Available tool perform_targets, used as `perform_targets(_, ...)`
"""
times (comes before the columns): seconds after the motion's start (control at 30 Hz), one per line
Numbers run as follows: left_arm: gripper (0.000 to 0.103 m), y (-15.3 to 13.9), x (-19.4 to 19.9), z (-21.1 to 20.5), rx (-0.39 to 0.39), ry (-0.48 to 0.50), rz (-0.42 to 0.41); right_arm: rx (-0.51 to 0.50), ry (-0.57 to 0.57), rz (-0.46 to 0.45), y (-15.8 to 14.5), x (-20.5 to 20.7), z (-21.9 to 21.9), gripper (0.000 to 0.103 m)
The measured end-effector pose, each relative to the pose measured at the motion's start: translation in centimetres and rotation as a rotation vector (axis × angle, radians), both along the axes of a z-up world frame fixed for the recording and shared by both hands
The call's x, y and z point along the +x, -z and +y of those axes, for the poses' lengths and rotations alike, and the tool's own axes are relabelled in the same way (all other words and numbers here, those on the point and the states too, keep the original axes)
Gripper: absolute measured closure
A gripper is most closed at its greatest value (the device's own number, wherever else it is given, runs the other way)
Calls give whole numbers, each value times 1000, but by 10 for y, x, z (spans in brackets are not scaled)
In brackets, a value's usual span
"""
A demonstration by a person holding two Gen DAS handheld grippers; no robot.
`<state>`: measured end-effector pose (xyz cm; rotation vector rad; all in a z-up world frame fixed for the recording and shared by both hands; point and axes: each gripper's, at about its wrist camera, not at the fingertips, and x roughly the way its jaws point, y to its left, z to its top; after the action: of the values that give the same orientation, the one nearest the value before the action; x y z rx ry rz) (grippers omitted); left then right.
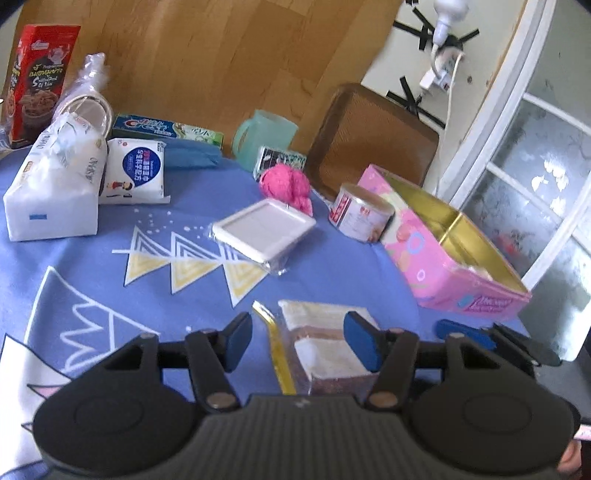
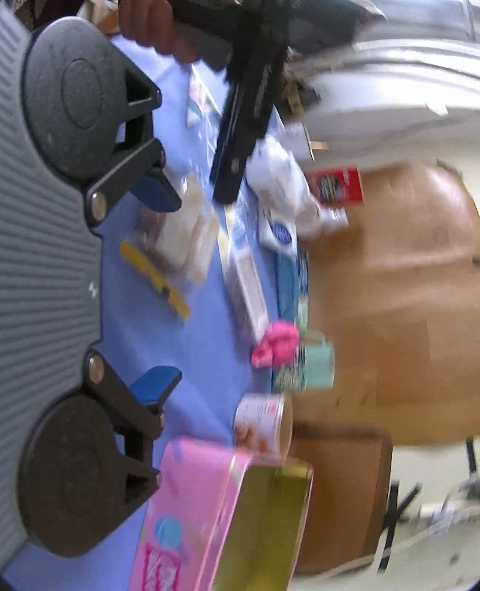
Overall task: Organize soft objects
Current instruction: 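Grasp the cake package with the yellow zip using the left tool, drop it in the tin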
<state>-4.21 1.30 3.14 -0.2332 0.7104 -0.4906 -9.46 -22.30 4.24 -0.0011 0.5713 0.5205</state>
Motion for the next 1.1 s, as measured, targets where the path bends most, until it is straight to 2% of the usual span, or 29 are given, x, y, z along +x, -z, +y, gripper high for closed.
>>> perform_targets(0.07,48,4,1,-2,18,-8,22,-36,-39,20,6,6,12,11)
perform_targets(0.13,51,12,6,-4,-1,-2,74,-81,-64,49,16,14,26,14)
perform_targets(0.17,58,15,7,-3,-37,8,81,-93,-74,67,21,16,30,25)
perform_targets(0.2,59,16,7,-5,-64,22,90,-88,-77,55,20,16,32,30)
perform_targets(0.27,60,10,9,-13,-58,32,82,-101,-71,32,16,10,32,36)
perform_targets(0.33,60,-3,8,-24,-35,57,38,-99,-36,-4,11,7,25,40)
perform_targets(0.53,61,-58,16,-85,-33,196,-137,-75,165,-208,-26,-5,-30,40)
perform_targets(0.7,62,-83,32,-159,-36,325,-245,-105,346,-266,-41,3,-85,40)
perform_targets(0.8,62,-81,44,-198,-23,364,-260,-153,439,-270,-36,17,-110,40)
perform_targets(0.93,62,-72,54,-232,21,345,-228,-323,661,-267,-15,38,-133,39)
perform_targets(1.03,62,-63,51,-234,40,329,-222,-221,729,-227,-13,34,-158,39)
perform_targets(1.1,62,-58,51,-231,62,321,-220,-199,738,-226,-13,30,-161,39)
